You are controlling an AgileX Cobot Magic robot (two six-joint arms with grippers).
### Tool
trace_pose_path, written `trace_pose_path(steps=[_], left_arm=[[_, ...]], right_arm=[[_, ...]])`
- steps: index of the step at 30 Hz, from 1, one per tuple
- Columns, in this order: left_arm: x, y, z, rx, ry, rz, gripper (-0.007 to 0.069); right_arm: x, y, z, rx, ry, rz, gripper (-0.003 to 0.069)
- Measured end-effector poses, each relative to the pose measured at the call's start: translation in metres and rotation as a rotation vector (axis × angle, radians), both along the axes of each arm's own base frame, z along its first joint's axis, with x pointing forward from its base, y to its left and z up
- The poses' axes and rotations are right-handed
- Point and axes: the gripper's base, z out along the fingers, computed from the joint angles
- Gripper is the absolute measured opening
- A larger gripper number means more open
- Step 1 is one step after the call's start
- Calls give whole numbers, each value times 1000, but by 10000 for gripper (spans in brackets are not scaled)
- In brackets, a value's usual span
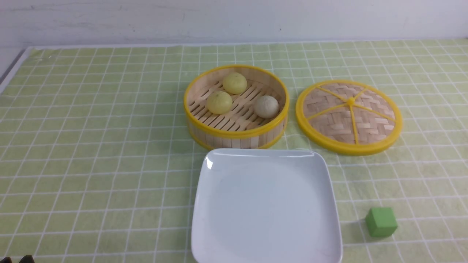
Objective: Put the steamed buns into the plate on the green tablecloth.
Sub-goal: 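Reach toward a bun in the bamboo steamer with the right gripper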
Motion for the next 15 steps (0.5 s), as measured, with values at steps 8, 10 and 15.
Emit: trace_pose_path(steps=[8,10,15], left_arm=[[0,-4,0,-255,0,34,241],[0,-9,1,-558,11,71,240],[-1,-19,3,-1220,81,158,240]], right_arm=[[1,6,2,291,-22,-26,240],[1,11,3,573,-12,-49,240],[1,19,10,1021,3,-77,240]])
